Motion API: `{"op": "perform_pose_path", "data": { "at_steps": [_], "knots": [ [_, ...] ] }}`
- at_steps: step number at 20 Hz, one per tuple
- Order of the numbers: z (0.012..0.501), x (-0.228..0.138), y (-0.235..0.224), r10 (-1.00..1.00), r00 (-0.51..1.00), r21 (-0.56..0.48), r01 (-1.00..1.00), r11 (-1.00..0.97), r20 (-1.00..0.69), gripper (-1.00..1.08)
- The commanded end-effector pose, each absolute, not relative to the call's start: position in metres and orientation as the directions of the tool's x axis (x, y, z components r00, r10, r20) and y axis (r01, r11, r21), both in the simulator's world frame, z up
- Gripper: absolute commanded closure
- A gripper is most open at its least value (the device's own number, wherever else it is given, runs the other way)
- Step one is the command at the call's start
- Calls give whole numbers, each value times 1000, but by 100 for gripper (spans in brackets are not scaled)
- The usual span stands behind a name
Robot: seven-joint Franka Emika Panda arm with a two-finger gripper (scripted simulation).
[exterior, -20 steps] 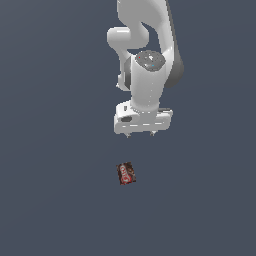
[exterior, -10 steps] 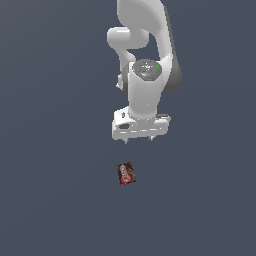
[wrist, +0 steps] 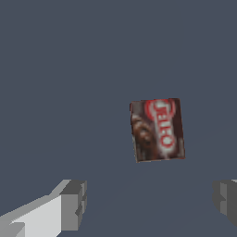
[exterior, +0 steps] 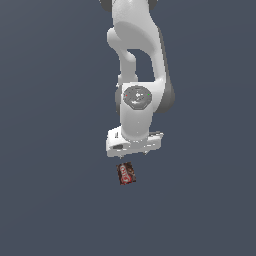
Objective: Pick up the object and move it to a goal position.
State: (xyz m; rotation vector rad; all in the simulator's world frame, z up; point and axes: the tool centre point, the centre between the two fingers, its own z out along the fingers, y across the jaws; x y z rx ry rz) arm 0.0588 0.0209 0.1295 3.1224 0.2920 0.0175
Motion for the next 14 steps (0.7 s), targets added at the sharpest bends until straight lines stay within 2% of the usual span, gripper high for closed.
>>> {"op": "perform_pose_path", "data": {
  "at_steps": [1, 14],
  "knots": [
    [114, 70, 14, 201, 979, 5, 201, -979, 8, -92],
    [68, 96, -9, 246, 969, 0, 246, -969, 0, -92]
  ]
}}
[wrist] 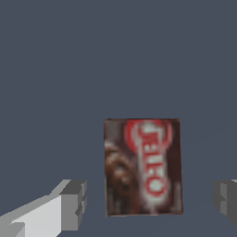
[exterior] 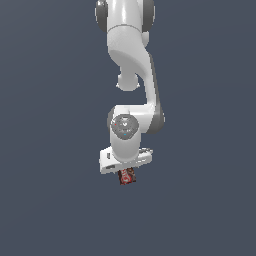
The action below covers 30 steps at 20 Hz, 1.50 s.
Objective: Pick up the object and move it to a goal position.
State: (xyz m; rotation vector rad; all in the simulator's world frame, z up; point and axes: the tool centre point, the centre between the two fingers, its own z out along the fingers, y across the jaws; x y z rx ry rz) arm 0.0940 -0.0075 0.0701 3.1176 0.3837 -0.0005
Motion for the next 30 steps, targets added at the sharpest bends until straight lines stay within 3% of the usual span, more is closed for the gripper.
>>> {"op": "perform_pose_path", "data": {
  "at_steps": [1, 22, 23, 30],
  "knots": [
    [67, 96, -9, 247, 969, 0, 247, -969, 0, -92],
    [16, 96, -9, 248, 969, 0, 248, -969, 0, -92],
    [16, 96, -9, 248, 969, 0, 248, -969, 0, 108],
    [16, 96, -9, 248, 969, 0, 248, -969, 0, 108]
  ]
}}
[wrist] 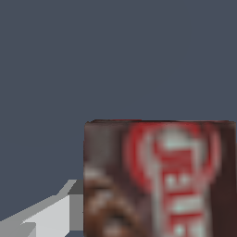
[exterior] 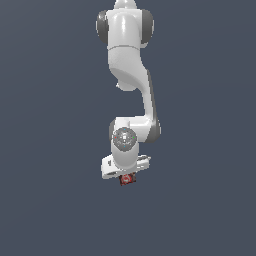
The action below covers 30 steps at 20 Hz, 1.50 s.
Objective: Pick up the object and move it to a goal position.
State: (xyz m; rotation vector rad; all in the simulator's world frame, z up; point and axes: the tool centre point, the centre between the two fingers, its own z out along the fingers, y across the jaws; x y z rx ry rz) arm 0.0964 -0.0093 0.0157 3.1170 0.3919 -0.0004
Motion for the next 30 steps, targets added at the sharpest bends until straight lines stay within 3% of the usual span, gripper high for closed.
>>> {"op": "perform_pose_path", "data": {
  "at_steps": [1, 11, 30],
  "knots": [
    [16, 96, -9, 248, 969, 0, 248, -969, 0, 108],
    [36, 95, -36, 248, 969, 0, 248, -969, 0, 108],
    [162, 94, -200, 248, 969, 0, 248, -969, 0, 108]
  ]
}}
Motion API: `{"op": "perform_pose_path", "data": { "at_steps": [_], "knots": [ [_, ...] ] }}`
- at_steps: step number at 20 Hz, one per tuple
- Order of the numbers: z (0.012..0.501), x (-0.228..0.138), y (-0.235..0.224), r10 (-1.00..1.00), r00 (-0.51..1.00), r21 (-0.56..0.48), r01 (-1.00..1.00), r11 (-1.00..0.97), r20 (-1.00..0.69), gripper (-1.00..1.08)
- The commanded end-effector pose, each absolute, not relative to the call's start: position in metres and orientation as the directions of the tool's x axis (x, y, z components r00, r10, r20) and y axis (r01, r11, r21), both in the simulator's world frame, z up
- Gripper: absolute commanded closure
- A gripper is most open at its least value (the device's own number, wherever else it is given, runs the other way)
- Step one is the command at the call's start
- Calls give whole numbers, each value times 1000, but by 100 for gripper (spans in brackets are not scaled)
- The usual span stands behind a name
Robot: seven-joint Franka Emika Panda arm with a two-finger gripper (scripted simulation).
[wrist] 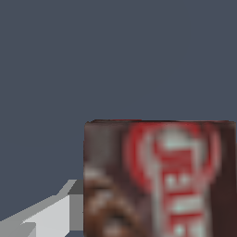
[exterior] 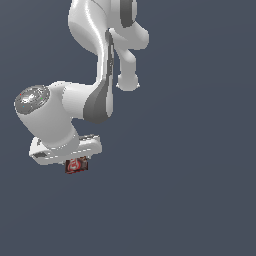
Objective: Pick up the object and move it to a goal position.
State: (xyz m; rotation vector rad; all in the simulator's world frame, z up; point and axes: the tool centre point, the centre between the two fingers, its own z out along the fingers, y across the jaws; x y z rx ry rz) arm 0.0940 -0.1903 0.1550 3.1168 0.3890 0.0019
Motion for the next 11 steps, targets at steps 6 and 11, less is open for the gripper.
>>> {"op": "perform_pose_path", "data": {
  "at_steps": [6, 11],
  "knots": [
    [177, 96, -219, 248, 969, 0, 248, -969, 0, 108],
    [178, 97, -220, 248, 969, 0, 248, -969, 0, 108]
  ]
}}
